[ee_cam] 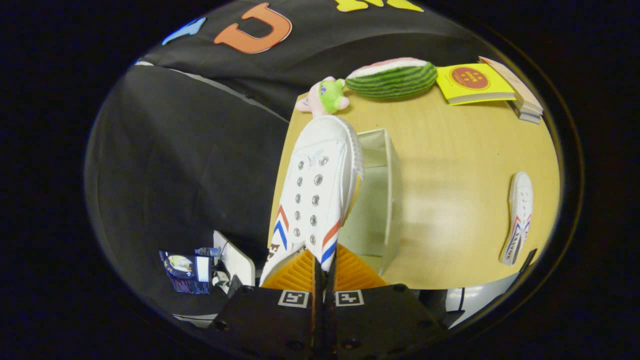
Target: Open the storage box then place both shoes into the box .Put the left shoe in first, then the right shoe, with the right side of both shoes facing outward in a uniform manner.
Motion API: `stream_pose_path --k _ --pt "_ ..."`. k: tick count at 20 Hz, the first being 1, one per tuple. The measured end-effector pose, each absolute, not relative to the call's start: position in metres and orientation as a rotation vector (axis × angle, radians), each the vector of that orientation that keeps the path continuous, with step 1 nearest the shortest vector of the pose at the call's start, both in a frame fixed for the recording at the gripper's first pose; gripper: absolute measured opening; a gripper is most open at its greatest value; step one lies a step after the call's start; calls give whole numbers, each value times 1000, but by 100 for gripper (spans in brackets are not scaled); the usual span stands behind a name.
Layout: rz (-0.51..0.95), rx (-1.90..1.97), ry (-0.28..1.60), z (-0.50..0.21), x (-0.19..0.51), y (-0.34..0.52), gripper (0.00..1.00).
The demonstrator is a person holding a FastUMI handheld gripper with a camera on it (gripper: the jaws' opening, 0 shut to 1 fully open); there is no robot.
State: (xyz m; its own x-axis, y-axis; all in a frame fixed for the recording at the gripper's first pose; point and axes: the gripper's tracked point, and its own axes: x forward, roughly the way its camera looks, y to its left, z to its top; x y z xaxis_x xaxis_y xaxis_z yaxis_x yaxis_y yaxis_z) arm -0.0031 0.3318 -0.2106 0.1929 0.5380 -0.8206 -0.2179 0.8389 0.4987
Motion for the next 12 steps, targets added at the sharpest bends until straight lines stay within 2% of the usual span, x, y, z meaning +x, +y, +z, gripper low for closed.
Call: stream_pose_path --k 6,10,11,12 --pt "444 308 1339 -275 10 373 6" --pt "430 321 1344 -295 8 386 6" --pt "439 351 1345 -295 8 393 12" --pt "438 365 1342 -297 9 396 26"
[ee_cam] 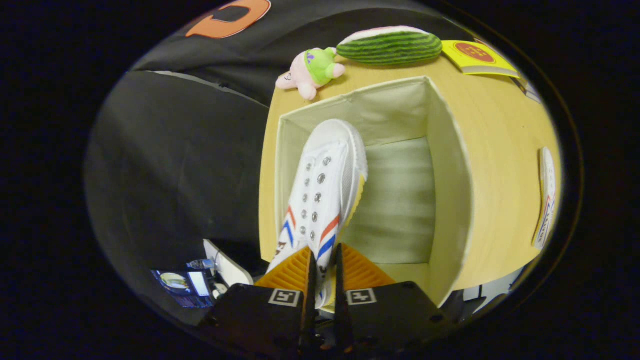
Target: Open the storage box then place both shoes into the box .Put the left shoe in first, then the right shoe, with the right side of both shoes facing outward in a uniform manner.
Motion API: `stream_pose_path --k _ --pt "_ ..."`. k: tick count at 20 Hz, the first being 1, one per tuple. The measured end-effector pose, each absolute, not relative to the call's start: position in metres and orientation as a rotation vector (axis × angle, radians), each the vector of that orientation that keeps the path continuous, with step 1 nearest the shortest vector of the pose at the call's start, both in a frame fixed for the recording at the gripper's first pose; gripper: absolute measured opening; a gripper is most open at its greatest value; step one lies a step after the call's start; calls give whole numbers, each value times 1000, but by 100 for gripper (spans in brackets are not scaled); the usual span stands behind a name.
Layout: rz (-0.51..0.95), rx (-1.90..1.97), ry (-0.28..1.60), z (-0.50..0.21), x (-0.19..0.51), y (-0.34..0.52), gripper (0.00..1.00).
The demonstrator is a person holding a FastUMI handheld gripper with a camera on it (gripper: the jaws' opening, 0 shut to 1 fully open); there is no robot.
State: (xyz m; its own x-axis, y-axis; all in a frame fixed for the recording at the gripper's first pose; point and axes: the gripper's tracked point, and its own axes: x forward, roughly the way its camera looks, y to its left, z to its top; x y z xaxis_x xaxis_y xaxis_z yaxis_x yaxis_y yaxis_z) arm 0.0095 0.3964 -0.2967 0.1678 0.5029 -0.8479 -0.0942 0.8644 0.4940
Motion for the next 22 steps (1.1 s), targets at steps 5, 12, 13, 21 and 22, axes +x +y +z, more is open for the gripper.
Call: stream_pose_path --k 5,12,13,21,22 --pt "479 325 1257 -277 15 395 83" --pt "488 210 1032 -216 20 358 86" --pt "480 182 987 -207 20 346 87" --pt "421 90 815 -146 6 247 89" --pt "408 81 810 -144 6 231 89"
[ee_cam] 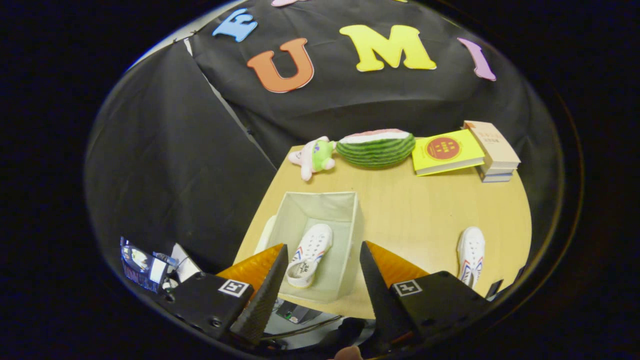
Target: Open the storage box then place both shoes into the box .Put the left shoe in first, then the right shoe, with the right side of both shoes facing outward in a uniform manner.
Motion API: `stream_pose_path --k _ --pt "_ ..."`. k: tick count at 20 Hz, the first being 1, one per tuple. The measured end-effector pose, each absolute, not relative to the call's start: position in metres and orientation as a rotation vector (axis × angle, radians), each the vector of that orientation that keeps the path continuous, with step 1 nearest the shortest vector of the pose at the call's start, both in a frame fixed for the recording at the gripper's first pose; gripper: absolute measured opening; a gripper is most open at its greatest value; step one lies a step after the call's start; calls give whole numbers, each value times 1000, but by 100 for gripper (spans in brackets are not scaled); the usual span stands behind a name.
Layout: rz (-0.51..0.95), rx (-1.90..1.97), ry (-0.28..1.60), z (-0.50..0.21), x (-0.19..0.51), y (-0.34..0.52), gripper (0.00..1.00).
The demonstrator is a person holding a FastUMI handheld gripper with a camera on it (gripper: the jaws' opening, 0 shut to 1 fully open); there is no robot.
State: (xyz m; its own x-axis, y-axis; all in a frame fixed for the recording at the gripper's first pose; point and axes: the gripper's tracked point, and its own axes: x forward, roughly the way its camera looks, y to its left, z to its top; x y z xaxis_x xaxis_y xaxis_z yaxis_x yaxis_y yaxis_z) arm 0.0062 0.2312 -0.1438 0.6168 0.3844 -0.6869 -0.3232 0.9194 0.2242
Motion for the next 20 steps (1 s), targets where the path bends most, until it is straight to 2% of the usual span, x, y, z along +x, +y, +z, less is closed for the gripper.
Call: stream_pose_path --k 9,14,20 --pt "251 90 852 -164 11 46 90" --pt "176 106 1016 -226 19 -46 90" --pt "161 77 1187 -307 30 -96 90"
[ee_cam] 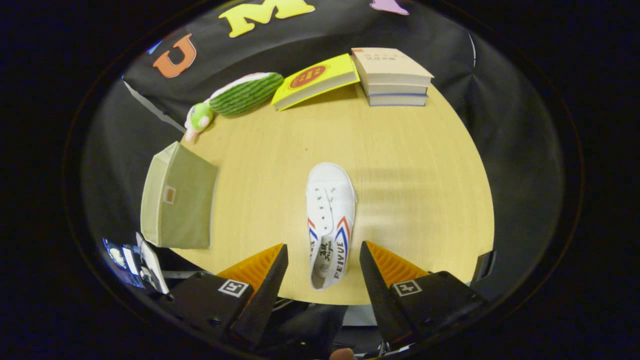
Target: Open the storage box then place both shoes into the box .Put the left shoe in first, then the right shoe, with the right side of both shoes facing outward in a uniform manner.
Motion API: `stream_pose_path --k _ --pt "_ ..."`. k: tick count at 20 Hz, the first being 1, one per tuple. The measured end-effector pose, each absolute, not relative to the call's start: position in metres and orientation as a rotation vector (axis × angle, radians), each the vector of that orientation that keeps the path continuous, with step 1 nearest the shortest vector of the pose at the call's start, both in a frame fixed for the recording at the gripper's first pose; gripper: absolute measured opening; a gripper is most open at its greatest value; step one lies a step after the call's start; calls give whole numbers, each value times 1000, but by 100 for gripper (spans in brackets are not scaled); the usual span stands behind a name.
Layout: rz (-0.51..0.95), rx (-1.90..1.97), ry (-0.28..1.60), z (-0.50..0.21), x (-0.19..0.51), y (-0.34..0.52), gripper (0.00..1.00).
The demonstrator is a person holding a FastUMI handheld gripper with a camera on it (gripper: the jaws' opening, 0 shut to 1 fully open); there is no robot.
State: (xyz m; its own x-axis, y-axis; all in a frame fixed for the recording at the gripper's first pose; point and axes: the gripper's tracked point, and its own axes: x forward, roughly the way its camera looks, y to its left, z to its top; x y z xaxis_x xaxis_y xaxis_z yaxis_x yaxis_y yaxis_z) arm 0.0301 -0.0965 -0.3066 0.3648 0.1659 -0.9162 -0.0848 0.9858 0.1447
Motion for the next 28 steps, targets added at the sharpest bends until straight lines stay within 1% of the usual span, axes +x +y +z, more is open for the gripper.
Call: stream_pose_path --k 3,8,12,14,17,18,19,20,21,22,23,25,28 --pt "184 101 1274 -343 31 -103 90" --pt "227 19 1348 -387 37 -114 88" --pt "246 47 1371 -404 45 -106 83" --pt "257 43 1360 -406 52 -103 78" --pt "257 66 1386 -407 49 -97 46" --pt "250 81 1386 -405 51 -97 45" --pt "241 99 1388 -401 50 -98 38" --pt "233 121 1389 -403 50 -100 33" --pt "226 139 1389 -402 51 -101 23" --pt "219 155 1387 -402 52 -103 20" --pt "212 172 1386 -400 51 -103 11" --pt "216 220 1398 -394 49 -99 8" --pt "227 337 1410 -381 53 -94 7"
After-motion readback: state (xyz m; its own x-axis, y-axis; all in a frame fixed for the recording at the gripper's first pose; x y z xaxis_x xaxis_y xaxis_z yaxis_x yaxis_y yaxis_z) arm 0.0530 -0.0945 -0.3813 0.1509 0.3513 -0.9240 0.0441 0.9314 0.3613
